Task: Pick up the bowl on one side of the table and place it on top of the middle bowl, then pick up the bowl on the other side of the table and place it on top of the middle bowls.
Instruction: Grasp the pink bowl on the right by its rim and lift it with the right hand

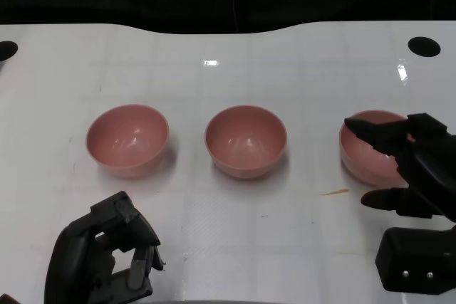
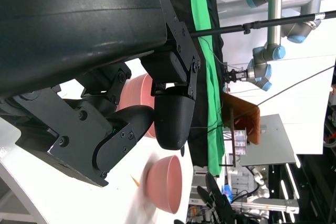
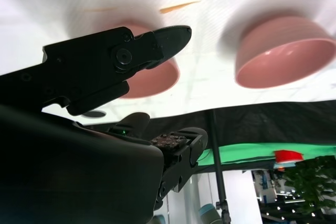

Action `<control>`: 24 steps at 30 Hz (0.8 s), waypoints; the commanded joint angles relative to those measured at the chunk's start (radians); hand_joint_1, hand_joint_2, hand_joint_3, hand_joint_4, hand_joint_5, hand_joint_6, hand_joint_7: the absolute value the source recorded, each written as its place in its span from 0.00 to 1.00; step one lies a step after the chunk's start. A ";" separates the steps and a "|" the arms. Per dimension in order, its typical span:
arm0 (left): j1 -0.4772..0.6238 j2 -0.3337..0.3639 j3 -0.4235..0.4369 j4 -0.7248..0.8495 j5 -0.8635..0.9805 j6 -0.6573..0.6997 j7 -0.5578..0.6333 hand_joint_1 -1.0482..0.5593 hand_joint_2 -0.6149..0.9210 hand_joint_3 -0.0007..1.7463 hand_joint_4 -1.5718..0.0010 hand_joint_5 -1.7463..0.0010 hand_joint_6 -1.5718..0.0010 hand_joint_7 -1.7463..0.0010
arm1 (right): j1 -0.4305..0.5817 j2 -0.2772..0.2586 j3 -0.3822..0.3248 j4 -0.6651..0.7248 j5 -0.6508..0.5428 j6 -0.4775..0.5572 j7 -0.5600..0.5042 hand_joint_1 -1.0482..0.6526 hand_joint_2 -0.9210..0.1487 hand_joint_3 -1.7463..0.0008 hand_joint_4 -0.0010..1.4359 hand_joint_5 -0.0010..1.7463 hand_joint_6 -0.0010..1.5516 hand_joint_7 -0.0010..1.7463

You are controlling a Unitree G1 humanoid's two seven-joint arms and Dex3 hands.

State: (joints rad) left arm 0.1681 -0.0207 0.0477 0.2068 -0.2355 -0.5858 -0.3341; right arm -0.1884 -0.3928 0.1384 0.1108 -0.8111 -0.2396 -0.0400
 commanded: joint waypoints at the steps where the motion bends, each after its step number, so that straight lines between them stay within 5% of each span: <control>1: 0.006 0.010 0.003 -0.010 -0.005 -0.013 -0.007 0.59 0.69 0.74 0.45 0.03 0.46 0.18 | -0.040 -0.030 0.033 0.023 -0.052 0.057 -0.003 0.22 0.02 1.00 0.00 0.36 0.16 0.01; 8: 0.020 0.011 -0.002 -0.031 -0.016 -0.011 -0.017 0.60 0.70 0.74 0.46 0.03 0.47 0.18 | -0.102 -0.020 0.116 0.079 -0.134 0.189 0.036 0.24 0.03 1.00 0.02 0.36 0.17 0.01; 24: 0.027 0.000 -0.010 -0.044 -0.012 -0.016 -0.013 0.61 0.71 0.73 0.46 0.03 0.47 0.18 | -0.279 0.012 0.267 0.408 -0.137 0.289 0.019 0.28 0.02 1.00 0.22 0.12 0.21 0.00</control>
State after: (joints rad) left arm 0.1873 -0.0269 0.0361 0.1777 -0.2445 -0.5961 -0.3465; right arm -0.4404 -0.3818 0.3987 0.4852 -0.9519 0.0432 -0.0102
